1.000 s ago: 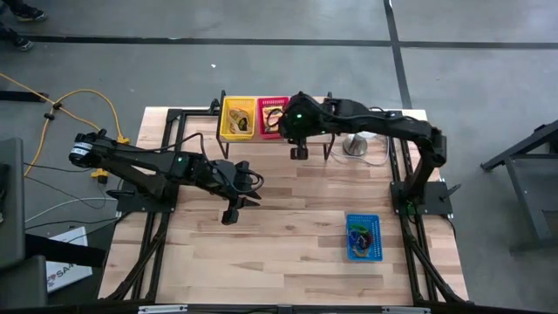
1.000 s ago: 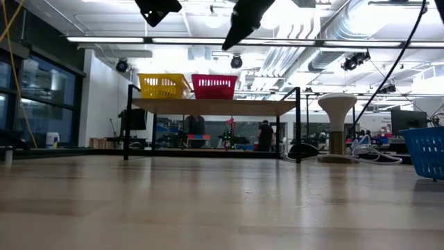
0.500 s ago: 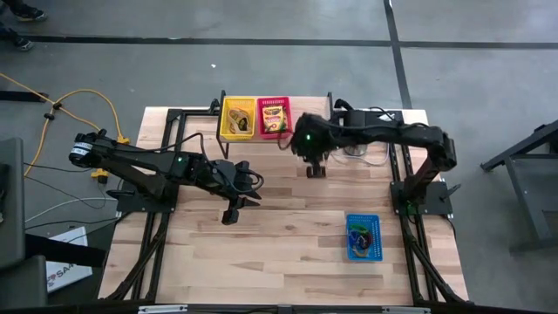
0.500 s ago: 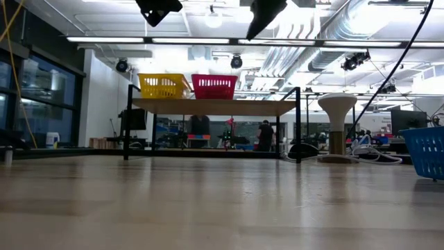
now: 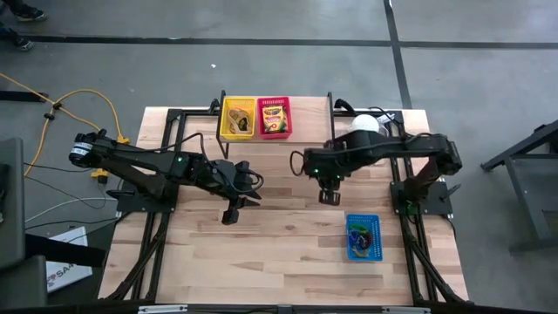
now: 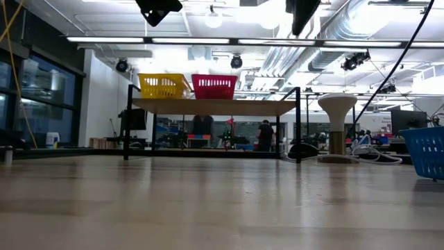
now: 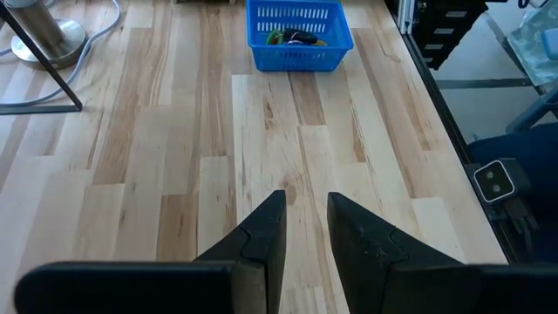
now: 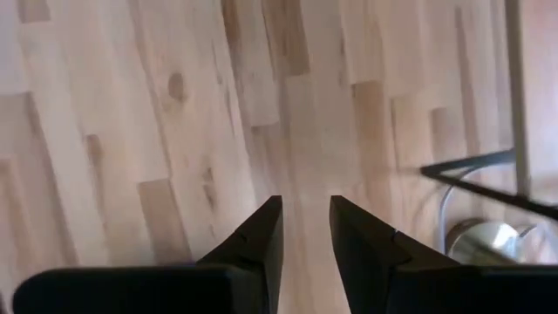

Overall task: Pick & Place Office Desk Supplies
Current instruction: Put the blue bin with the spring keychains on the shelf

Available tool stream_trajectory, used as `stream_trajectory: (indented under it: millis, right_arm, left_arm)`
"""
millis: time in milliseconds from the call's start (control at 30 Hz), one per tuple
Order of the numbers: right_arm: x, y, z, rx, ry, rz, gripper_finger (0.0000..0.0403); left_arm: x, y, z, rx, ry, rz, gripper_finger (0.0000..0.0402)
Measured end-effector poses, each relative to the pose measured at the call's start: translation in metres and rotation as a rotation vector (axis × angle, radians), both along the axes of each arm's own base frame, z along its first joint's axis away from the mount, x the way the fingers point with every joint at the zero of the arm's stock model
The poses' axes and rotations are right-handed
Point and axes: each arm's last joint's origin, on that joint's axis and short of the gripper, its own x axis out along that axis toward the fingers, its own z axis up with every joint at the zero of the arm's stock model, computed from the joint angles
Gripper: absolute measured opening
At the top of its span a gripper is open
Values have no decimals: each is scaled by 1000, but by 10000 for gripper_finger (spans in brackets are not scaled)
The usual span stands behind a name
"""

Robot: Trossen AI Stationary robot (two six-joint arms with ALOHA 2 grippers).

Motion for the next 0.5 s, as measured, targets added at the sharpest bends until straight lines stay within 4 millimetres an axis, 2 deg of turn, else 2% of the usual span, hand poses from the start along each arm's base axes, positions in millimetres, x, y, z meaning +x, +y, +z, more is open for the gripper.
stream_trajectory:
  millis: [167,233,367,500]
  right_arm:
    - [-15,16,3,23,0,-53,84]
    - [-30,24,1,9,11,-81,84]
    - [-53,43,-12,28,-21,-112,84]
    - [-73,62,-33,85,-52,-107,84]
  left_arm:
    - [0,0,0,0,0,0,83]
    - [0,0,0,0,-2,0,83]
    - [0,0,0,-1,-6,0,83]
    - [1,0,1,-2,-10,0,83]
